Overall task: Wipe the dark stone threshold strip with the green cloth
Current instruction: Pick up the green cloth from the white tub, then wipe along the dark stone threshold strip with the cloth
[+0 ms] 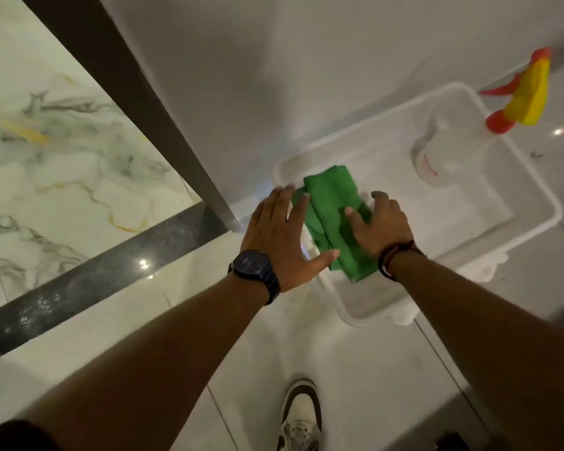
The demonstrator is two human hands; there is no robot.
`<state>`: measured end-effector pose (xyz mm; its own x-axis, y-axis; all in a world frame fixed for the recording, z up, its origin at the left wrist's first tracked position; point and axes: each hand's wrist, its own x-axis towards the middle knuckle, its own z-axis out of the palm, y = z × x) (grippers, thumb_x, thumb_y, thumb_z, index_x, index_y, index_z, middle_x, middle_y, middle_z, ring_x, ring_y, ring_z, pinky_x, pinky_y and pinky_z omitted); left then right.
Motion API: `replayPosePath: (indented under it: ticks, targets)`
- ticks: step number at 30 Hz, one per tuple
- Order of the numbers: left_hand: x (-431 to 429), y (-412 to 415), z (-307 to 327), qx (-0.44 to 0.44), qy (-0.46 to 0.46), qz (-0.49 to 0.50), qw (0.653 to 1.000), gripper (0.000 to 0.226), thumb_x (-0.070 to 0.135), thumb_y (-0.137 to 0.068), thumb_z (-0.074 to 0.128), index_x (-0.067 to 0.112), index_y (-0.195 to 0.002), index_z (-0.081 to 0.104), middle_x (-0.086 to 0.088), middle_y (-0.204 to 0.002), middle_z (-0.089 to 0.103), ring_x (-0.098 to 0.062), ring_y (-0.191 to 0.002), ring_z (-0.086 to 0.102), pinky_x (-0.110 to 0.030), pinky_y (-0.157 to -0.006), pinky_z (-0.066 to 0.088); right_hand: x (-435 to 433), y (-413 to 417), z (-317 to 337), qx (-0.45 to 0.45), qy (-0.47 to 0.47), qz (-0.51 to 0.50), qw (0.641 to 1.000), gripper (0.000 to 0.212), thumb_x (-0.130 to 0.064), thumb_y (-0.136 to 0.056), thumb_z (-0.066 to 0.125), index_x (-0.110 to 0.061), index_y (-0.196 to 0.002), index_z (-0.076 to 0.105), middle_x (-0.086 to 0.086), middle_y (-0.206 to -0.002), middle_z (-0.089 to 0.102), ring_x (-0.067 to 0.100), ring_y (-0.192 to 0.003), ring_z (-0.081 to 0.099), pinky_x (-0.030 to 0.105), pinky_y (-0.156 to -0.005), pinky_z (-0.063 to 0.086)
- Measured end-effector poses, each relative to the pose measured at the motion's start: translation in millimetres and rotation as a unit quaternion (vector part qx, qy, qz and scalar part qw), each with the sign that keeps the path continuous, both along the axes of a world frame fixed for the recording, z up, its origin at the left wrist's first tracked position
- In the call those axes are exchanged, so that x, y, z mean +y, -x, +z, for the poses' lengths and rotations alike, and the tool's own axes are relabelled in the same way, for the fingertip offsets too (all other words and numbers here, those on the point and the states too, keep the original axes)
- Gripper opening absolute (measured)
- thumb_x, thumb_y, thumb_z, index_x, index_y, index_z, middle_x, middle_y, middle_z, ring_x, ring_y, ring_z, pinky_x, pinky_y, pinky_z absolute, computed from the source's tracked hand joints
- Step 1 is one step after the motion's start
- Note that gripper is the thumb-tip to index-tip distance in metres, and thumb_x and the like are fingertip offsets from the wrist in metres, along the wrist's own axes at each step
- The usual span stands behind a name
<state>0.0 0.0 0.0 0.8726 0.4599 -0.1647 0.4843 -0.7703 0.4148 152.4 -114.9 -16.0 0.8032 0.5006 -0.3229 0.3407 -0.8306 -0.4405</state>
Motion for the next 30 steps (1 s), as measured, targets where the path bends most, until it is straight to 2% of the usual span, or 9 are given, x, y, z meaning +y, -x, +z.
replayPosePath:
  ticks: [3,6,8,11,14,17,21,26,30]
  targets:
    - [-1.6,-10.2,-31.5,0.011,-0.05,-0.02,0.998,0.108,0.08,-0.074,0.04,0.014,-0.152,0.003,-0.01,-0.162,-0.007,-0.025,-0.146,-0.012,-0.039,-0.115,-0.01,6.7,-13.4,-29.7,-0.047,0.011,0.002,0.999,0.063,-0.049,-0.082,0.063,-0.009,-0.126,0.044,0.018,-0.121,0.052,0.038,-0.108,0.049,0.046,-0.088,0.043]
    - [-3.8,-11.6,-52.0,0.006,-0.058,-0.03,0.998,0.107,0.078,-0.077,0.036,0.011,-0.152,0.0,-0.011,-0.161,-0.009,-0.027,-0.146,-0.017,-0.04,-0.115,-0.011,14.1,-21.3,-46.7,-0.018,0.01,0.018,1.0,0.052,-0.048,-0.081,0.065,-0.012,-0.115,0.048,0.013,-0.11,0.058,0.033,-0.099,0.054,0.043,-0.081,0.048]
    - [-2.4,-10.2,-53.9,-0.002,-0.052,-0.03,0.998,0.107,0.079,-0.076,0.033,0.01,-0.152,0.002,-0.011,-0.162,-0.006,-0.028,-0.146,-0.014,-0.042,-0.117,-0.008,15.0,-21.5,-49.1,-0.017,0.003,0.049,0.999,0.034,-0.041,-0.086,0.062,-0.014,-0.098,0.045,0.01,-0.093,0.057,0.027,-0.079,0.053,0.035,-0.064,0.043]
    - [0.3,-1.7,-46.4,-0.007,-0.023,-0.026,0.999,0.108,0.081,-0.075,0.032,0.01,-0.152,0.006,-0.011,-0.162,-0.001,-0.027,-0.148,-0.007,-0.04,-0.117,-0.002,9.9,-12.3,-37.0,-0.013,-0.034,0.104,0.994,0.027,-0.034,-0.092,0.053,-0.02,-0.091,0.03,-0.002,-0.067,0.047,0.017,-0.054,0.043,0.028,-0.047,0.025]
    - [15.1,28.3,-24.1,-0.004,0.0,-0.014,1.0,0.105,0.082,-0.075,0.032,0.012,-0.152,0.012,-0.01,-0.162,0.005,-0.027,-0.148,0.0,-0.037,-0.115,0.0,13.5,11.3,3.9,-0.044,-0.076,0.186,0.979,0.025,-0.031,-0.093,0.052,-0.018,-0.094,0.032,-0.007,-0.06,0.042,0.022,-0.049,0.04,0.028,-0.046,0.024]
    - [40.0,74.9,-1.1,0.009,0.001,-0.001,1.0,0.099,0.079,-0.077,0.036,0.014,-0.151,0.02,-0.011,-0.16,0.017,-0.028,-0.147,0.01,-0.043,-0.119,0.009,31.9,47.6,48.5,-0.066,-0.135,0.244,0.958,0.021,-0.026,-0.093,0.054,-0.012,-0.098,0.04,-0.009,-0.058,0.042,0.02,-0.046,0.039,0.019,-0.043,0.024]
    - [73.7,152.0,5.8,0.021,-0.014,0.038,0.999,0.093,0.076,-0.076,0.038,0.014,-0.144,0.033,-0.011,-0.15,0.037,-0.032,-0.14,0.027,-0.046,-0.113,0.024,76.8,107.4,69.9,-0.052,-0.17,0.295,0.939,0.019,-0.034,-0.092,0.051,-0.021,-0.099,0.04,-0.004,-0.064,0.053,0.019,-0.049,0.048,0.022,-0.045,0.035]
    - [112.1,239.8,-72.1,0.085,-0.035,0.086,0.992,0.092,0.079,-0.075,0.03,0.019,-0.144,0.032,-0.008,-0.149,0.037,-0.03,-0.138,0.029,-0.046,-0.113,0.025,156.3,176.6,-11.9,-0.013,-0.167,0.307,0.937,0.021,-0.033,-0.092,0.055,-0.022,-0.102,0.04,0.0,-0.073,0.052,0.021,-0.061,0.044,0.029,-0.056,0.031]
    - [121.2,280.3,-178.9,0.071,-0.03,0.113,0.991,0.088,0.075,-0.077,0.041,0.016,-0.142,0.036,-0.01,-0.147,0.041,-0.031,-0.132,0.036,-0.044,-0.109,0.03,206.9,217.1,-131.5,0.033,-0.114,0.309,0.944,0.019,-0.025,-0.09,0.057,-0.02,-0.1,0.041,0.003,-0.08,0.053,0.025,-0.068,0.048,0.031,-0.062,0.035]
